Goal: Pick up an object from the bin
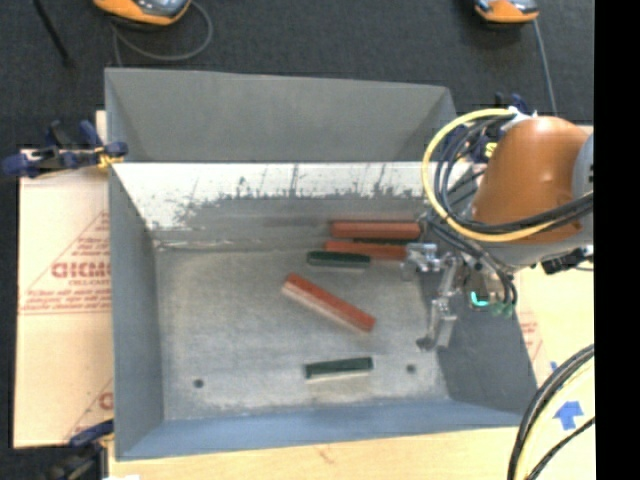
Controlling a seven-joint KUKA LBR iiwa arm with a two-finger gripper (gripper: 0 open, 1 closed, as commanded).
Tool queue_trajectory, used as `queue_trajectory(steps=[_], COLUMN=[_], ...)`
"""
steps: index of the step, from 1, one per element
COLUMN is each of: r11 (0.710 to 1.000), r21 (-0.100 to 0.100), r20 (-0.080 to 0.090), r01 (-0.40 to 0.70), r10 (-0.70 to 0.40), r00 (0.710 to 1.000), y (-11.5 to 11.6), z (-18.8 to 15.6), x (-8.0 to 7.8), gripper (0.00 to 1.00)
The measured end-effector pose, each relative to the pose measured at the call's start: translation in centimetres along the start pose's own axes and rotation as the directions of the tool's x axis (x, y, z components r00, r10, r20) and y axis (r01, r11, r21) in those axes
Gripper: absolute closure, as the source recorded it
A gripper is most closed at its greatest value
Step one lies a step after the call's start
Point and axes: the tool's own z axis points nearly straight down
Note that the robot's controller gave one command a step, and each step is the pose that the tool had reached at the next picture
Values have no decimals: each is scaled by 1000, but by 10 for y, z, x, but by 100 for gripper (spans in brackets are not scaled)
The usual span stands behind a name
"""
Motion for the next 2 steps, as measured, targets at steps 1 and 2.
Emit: queue_trajectory(steps=[1, 2], r11=[1000, 955], r21=[2, 6], r20=[15, 17], r01=[21, 296], r10=[-21, -296], r00=[1000, 955], y=[32, 57], z=[115, 112], x=[33, 44], gripper=[0, 0])
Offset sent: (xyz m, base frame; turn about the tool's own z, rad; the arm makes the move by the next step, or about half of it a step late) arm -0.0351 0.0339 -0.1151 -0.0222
